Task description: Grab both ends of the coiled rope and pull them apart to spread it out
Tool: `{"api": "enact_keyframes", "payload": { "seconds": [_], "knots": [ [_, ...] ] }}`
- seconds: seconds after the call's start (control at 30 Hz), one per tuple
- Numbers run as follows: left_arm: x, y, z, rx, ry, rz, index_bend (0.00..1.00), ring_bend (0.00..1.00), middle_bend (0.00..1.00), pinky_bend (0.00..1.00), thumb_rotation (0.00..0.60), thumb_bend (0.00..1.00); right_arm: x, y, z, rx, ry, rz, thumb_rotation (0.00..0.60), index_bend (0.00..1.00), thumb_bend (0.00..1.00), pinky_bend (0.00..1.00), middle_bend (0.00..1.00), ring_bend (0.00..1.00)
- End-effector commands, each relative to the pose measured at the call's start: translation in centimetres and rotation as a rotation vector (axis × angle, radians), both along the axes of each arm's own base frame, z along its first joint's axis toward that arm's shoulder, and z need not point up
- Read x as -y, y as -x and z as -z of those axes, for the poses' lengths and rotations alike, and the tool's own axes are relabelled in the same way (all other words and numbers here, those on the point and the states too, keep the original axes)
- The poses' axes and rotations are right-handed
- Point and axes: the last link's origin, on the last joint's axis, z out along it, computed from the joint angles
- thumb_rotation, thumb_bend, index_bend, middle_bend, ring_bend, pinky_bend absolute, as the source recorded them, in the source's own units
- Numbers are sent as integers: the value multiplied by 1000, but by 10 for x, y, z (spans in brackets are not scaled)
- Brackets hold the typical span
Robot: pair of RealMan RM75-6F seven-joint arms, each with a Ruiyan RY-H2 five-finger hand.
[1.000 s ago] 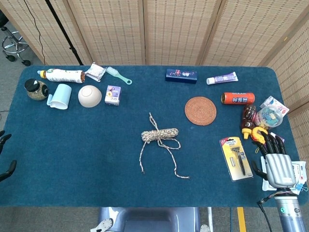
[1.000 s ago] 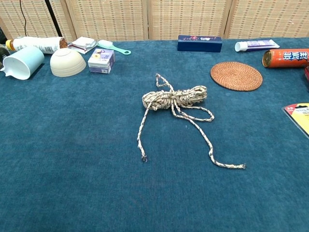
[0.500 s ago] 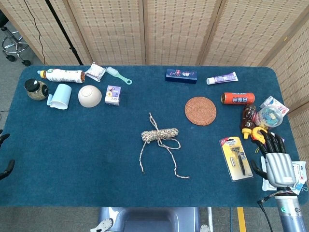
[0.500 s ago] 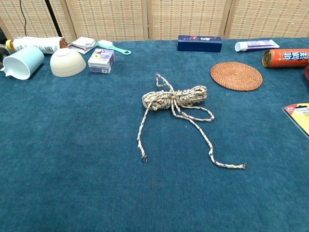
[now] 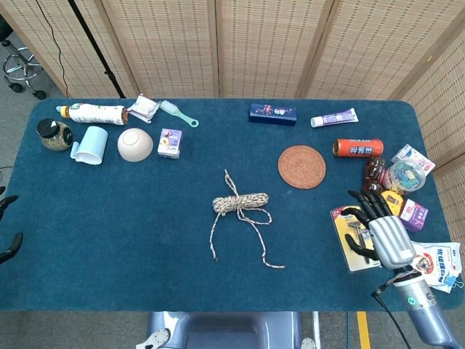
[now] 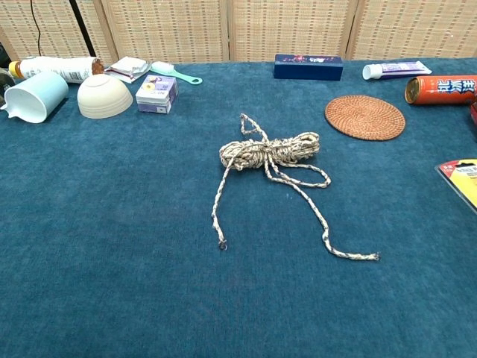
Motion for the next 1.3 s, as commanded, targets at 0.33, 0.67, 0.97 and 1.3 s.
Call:
{"api": "enact_keyframes", "payload": {
  "seconds": [0.33, 0.67, 0.97, 1.3],
  "knots": [
    [-13, -10, -12, -31, -18, 22, 177, 151, 89, 13, 597, 361, 48, -79, 55, 31, -269, -267, 600, 425, 388, 44, 147, 93],
    [-15, -17, -16, -53, -8, 40, 178, 155, 89, 13, 598, 360, 60, -112, 98, -39, -372, -380, 600, 439, 388, 0, 146, 93],
    [-18, -19, -19, -67, -6, 41, 178, 155, 89, 13, 597, 360, 70, -117, 134, -164, -425, -465, 600, 462, 388, 0, 157, 75],
    [-19, -20, -22, -73, -6, 40, 178, 155, 89, 13, 598, 361, 72, -111, 149, -267, -463, -524, 600, 504, 388, 0, 190, 72]
  ]
}}
